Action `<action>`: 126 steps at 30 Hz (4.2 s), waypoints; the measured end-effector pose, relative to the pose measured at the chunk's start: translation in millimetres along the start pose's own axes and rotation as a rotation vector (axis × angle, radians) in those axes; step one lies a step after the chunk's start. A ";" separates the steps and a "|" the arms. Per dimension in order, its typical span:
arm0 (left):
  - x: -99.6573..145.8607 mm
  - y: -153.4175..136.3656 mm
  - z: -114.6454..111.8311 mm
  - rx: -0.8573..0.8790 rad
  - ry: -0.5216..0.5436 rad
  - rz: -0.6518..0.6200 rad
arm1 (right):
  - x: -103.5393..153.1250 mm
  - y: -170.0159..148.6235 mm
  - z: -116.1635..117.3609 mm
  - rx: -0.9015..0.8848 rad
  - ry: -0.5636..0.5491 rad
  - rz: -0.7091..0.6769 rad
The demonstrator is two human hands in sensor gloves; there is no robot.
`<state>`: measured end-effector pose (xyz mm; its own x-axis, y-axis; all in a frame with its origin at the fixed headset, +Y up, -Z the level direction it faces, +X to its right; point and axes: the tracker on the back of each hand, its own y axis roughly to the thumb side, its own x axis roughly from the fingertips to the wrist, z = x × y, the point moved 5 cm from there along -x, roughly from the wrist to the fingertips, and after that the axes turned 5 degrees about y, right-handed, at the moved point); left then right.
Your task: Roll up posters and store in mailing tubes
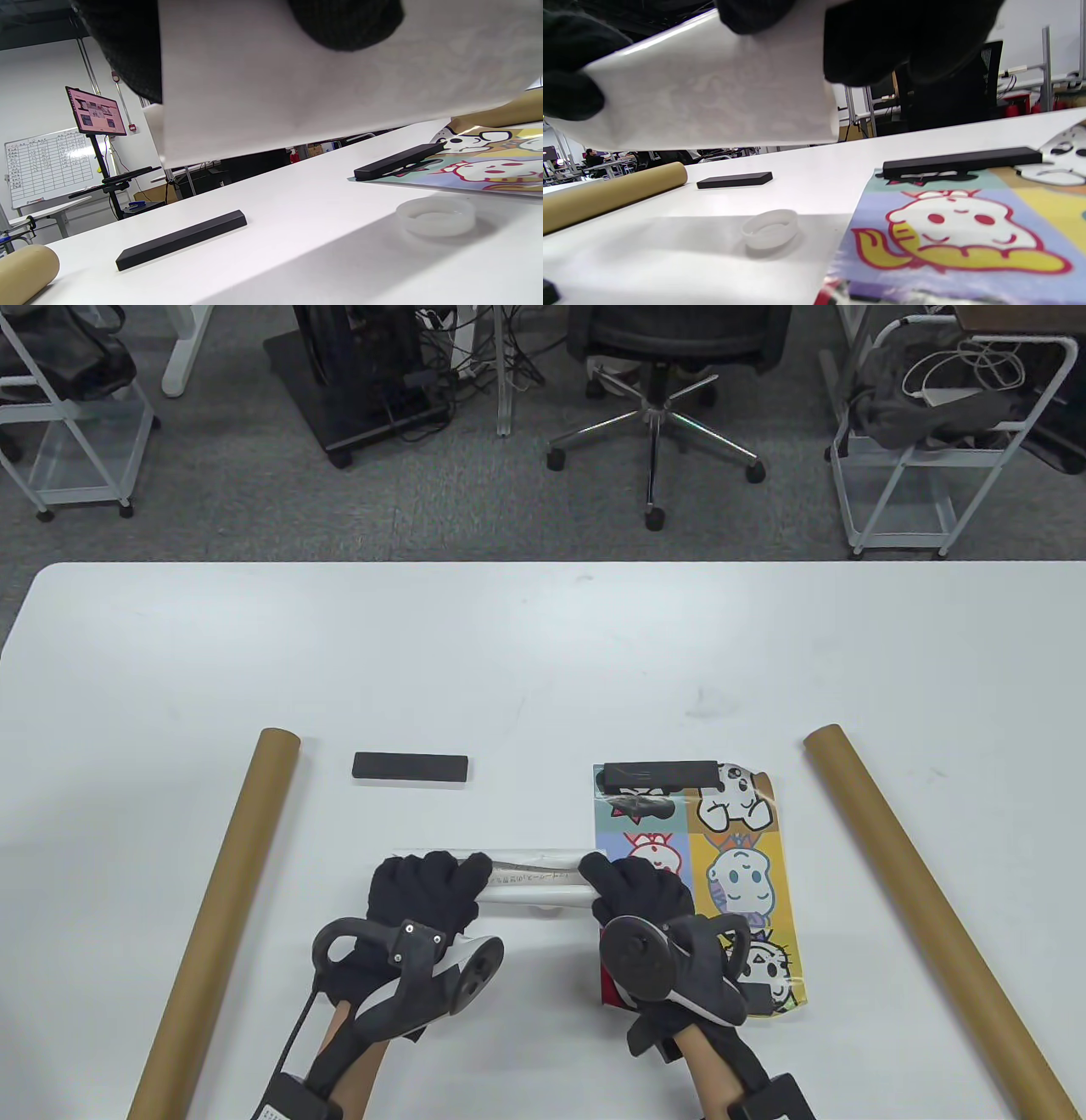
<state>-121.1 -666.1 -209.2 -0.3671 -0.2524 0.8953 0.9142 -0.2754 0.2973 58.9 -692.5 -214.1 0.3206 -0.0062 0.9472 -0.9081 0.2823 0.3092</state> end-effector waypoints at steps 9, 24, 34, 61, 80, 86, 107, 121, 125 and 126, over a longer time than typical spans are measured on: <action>0.0 0.1 -0.5 -0.017 -0.014 -0.007 | -0.1 6.8 1.2 0.001 0.031 -0.012; -1.3 -4.0 -3.2 0.005 -0.023 0.038 | -0.2 1.0 -3.9 0.104 -0.013 0.033; -1.4 0.6 -5.2 0.007 -0.036 0.010 | -0.4 -2.7 -4.5 0.118 -0.011 0.061; -1.8 -7.2 -5.7 -0.027 -0.035 0.072 | -0.9 -2.8 -4.4 0.114 -0.022 0.059; -3.0 -2.2 -3.0 -0.085 -0.009 0.037 | -1.2 -1.1 -5.7 0.133 -0.025 0.039; -3.2 -3.4 -7.8 -0.037 -0.055 0.052 | -0.7 -4.5 -2.0 0.107 0.017 0.066; -1.4 -7.5 -7.6 -0.027 -0.046 0.042 | -1.2 -0.6 -1.0 0.130 0.012 0.039; -0.5 -9.1 -10.8 -0.031 -0.073 0.041 | -1.8 -3.7 -0.4 0.144 0.022 0.040; -1.2 -11.4 -8.8 -0.001 -0.059 0.053 | -2.1 -5.3 0.1 0.125 0.028 0.047; -1.4 -11.0 -8.8 0.004 -0.061 0.053 | -2.3 -5.2 2.2 0.114 0.041 0.045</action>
<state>-132.1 -670.9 -216.7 -0.3074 -0.2092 0.9283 0.9327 -0.2596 0.2504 62.2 -696.1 -217.6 0.2878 0.0443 0.9567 -0.9458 0.1701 0.2766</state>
